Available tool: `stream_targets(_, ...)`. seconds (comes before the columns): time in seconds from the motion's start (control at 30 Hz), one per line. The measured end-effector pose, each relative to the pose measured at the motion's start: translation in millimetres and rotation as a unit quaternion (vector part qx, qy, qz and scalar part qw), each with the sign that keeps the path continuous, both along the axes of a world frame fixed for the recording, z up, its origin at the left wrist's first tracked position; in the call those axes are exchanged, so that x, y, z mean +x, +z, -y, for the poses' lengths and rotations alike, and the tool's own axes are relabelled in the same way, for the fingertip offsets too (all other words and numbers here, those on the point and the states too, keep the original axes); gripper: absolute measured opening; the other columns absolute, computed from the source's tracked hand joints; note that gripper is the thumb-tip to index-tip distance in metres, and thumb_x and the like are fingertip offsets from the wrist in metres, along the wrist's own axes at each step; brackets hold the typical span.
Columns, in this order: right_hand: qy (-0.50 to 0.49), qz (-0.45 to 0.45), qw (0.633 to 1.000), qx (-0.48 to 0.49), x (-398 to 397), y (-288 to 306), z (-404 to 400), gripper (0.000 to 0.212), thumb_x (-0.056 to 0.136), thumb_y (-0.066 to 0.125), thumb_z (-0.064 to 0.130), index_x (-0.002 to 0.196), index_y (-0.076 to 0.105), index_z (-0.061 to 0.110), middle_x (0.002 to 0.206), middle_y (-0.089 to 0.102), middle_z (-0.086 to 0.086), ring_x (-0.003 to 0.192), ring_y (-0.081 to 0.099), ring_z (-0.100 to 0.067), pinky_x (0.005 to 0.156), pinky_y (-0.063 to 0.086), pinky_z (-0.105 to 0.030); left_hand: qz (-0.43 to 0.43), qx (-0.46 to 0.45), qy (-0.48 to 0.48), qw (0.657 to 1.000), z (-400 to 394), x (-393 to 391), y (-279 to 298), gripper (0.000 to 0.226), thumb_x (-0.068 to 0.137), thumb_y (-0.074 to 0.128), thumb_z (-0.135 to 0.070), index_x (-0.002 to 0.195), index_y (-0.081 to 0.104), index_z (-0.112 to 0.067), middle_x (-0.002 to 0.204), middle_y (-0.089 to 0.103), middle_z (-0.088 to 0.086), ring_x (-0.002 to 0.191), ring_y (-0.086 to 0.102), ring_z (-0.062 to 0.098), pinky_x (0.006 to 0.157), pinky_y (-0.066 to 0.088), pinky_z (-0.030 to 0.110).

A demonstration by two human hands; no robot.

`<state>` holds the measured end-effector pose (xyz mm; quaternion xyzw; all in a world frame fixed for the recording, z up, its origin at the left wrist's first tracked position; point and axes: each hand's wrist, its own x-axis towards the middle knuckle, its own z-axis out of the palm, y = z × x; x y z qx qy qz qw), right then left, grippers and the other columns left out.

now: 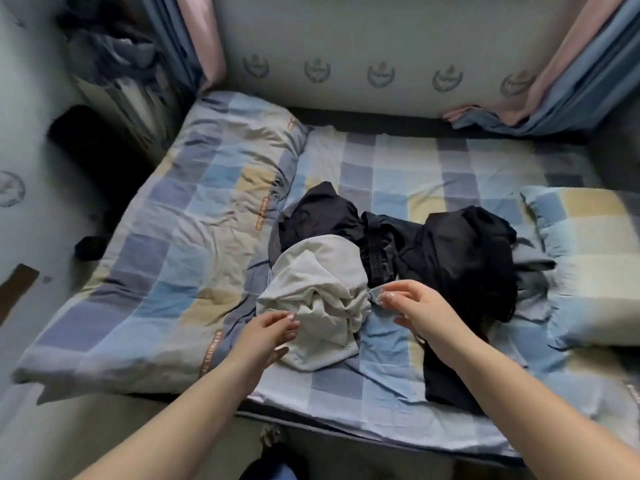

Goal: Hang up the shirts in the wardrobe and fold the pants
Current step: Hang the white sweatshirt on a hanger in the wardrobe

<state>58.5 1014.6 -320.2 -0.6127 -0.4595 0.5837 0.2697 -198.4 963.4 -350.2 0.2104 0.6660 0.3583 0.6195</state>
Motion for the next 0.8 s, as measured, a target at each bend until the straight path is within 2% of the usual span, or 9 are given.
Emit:
stream_targets(0.13, -0.084, 0.017, 0.996, -0.037, -16, -31, -20, 0.012, 0.089, 0.06, 0.02, 0.095, 0.068, 0.028, 0.099, 0.071, 0.004, 0.097, 0.065, -0.011, 0.073, 0.047, -0.024, -0.017, -0.012, -0.07, 0.997, -64, -27, -25, 0.008, 0.093, 0.06, -0.023, 0.089, 0.066, -0.021, 0.078, 0.073, -0.01, 0.074, 0.063, 0.007, 0.068, 0.046, 0.023)
stream_targets(0.23, -0.174, -0.014, 0.983, -0.062, -17, -56, -38, 0.01, 0.092, 0.059, 0.019, 0.099, 0.064, 0.024, 0.105, 0.068, -0.002, 0.097, 0.065, -0.011, 0.079, 0.051, -0.029, -0.04, -0.008, -0.122, 0.992, -107, -33, -47, 0.013, 0.094, 0.058, -0.017, 0.086, 0.067, -0.02, 0.072, 0.071, -0.009, 0.062, 0.06, 0.003, 0.06, 0.039, 0.02)
stream_targets(0.37, -0.254, -0.05, 0.963, -0.069, -15, -104, -66, 0.013, 0.093, 0.056, 0.017, 0.101, 0.059, 0.027, 0.106, 0.066, 0.001, 0.096, 0.066, -0.008, 0.079, 0.051, -0.029, -0.069, -0.001, -0.173, 0.982, -147, -26, -90, 0.011, 0.094, 0.057, -0.021, 0.093, 0.067, -0.021, 0.085, 0.071, -0.007, 0.071, 0.062, 0.004, 0.063, 0.043, 0.02)
stream_targets(0.53, -0.233, -0.032, 0.97, -0.066, -14, -197, -102, 0.027, 0.094, 0.055, 0.02, 0.121, 0.054, 0.021, 0.106, 0.063, 0.005, 0.098, 0.062, -0.009, 0.076, 0.049, -0.025, -0.084, 0.008, -0.202, 0.976, -185, -3, -164, 0.01, 0.094, 0.057, -0.021, 0.095, 0.067, -0.023, 0.09, 0.072, -0.007, 0.076, 0.064, 0.003, 0.063, 0.046, 0.018)
stream_targets(0.63, -0.219, -0.013, 0.973, -0.077, -11, -260, -127, 0.035, 0.094, 0.054, 0.022, 0.128, 0.052, 0.018, 0.104, 0.06, 0.009, 0.099, 0.061, -0.014, 0.083, 0.048, -0.031, -0.093, 0.009, -0.21, 0.973, -205, 12, -207, 0.01, 0.093, 0.058, -0.021, 0.096, 0.067, -0.022, 0.096, 0.072, -0.005, 0.084, 0.065, 0.006, 0.066, 0.046, 0.02)
stream_targets(0.8, -0.175, 0.031, 0.979, -0.104, -8, -344, -171, 0.043, 0.096, 0.05, 0.022, 0.139, 0.044, 0.017, 0.131, 0.053, 0.0, 0.117, 0.054, -0.021, 0.087, 0.045, -0.031, -0.091, 0.011, -0.215, 0.972, -236, 36, -261, 0.007, 0.088, 0.065, -0.021, 0.093, 0.069, -0.021, 0.096, 0.074, -0.003, 0.088, 0.068, 0.007, 0.073, 0.049, 0.023)
